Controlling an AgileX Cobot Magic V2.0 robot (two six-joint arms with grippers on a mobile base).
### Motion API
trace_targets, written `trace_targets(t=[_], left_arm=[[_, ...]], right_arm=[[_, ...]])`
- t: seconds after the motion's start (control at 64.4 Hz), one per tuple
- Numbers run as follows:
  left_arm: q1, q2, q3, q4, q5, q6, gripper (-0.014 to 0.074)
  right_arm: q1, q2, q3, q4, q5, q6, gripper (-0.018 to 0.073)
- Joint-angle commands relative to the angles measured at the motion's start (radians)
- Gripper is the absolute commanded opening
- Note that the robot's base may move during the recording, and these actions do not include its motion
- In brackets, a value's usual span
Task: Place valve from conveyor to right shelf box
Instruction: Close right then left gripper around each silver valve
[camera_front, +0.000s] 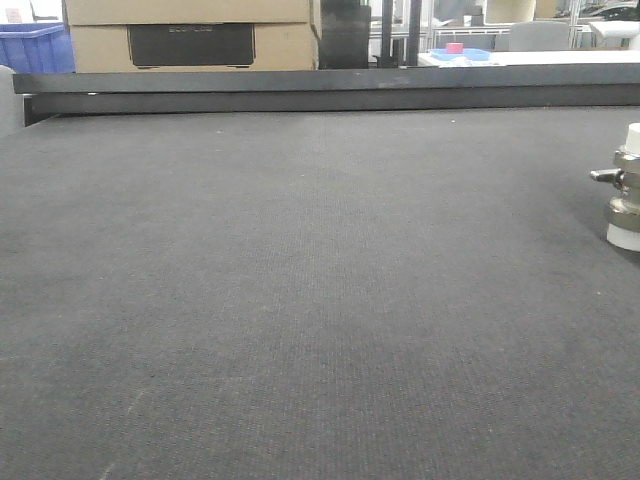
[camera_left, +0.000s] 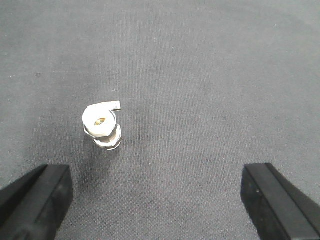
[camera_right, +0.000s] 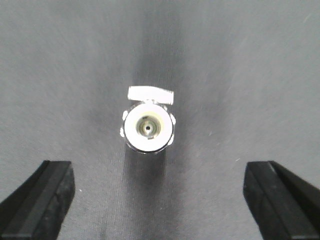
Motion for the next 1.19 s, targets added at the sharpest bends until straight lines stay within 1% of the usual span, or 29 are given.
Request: trace_targets(t=[0.0, 0.233, 0.559, 0.838, 0.884, 0.931, 0.978, 1.071, 1.086, 1.102, 1.179], left_arm=[[-0.007, -0.001, -0.01, -0.008, -0.006, -0.012, 0.0581], [-0.007, -0.001, -0.01, -0.008, -0.006, -0.012, 0.0581], [-0.007, -0.001, -0.01, -0.008, -0.004, -0.012, 0.0581], [-0.007, -0.001, -0.01, -0.008, -0.002, -0.012, 0.0581], [-0.007, -0.001, -0.01, -0.008, -0.001, -0.012, 0.0581], [-0.007, -0.001, -0.01, -0.008, -0.001, -0.012, 0.0581], [-0.007, -0.001, -0.01, -0.008, 0.002, -0.012, 0.0581], [-0.007, -0.001, -0.01, -0.008, 0.019, -0.012, 0.0581], [-0.007, -0.001, -0.01, -0.008, 0.022, -0.012, 0.0581], [-0.007, -0.001, -0.01, -0.008, 0.027, -0.012, 0.0581], [-0.007, -0.001, -0.01, -0.002, 0.043, -0.012, 0.0581]], right_arm=[[-0.019, 0.057, -0.01, 0.019, -0.003, -0.011, 0.057], [-0.018, 0.175, -0.01, 0.023, -0.068, -0.021, 0.057], [-0.018, 0.278, -0.008, 0.028, -0.068, -0.028, 0.057], [-0.018, 0.315, -0.008, 0.028, -0.067, -0.028, 0.057], [-0.018, 0.317, -0.008, 0.028, -0.067, -0.028, 0.0557], [-0.018, 0.319, -0.008, 0.028, -0.067, -0.028, 0.0522], [-0.018, 0.319, -0.008, 0.028, -0.067, -0.028, 0.0449], [-0.017, 0.317, -0.008, 0.028, -0.063, -0.028, 0.0218], [-0.017, 0.314, -0.008, 0.028, -0.061, -0.028, 0.0174], [-0.017, 0.314, -0.008, 0.028, -0.061, -0.028, 0.0109], [-0.017, 0.311, -0.008, 0.028, -0.051, -0.028, -0.0106]])
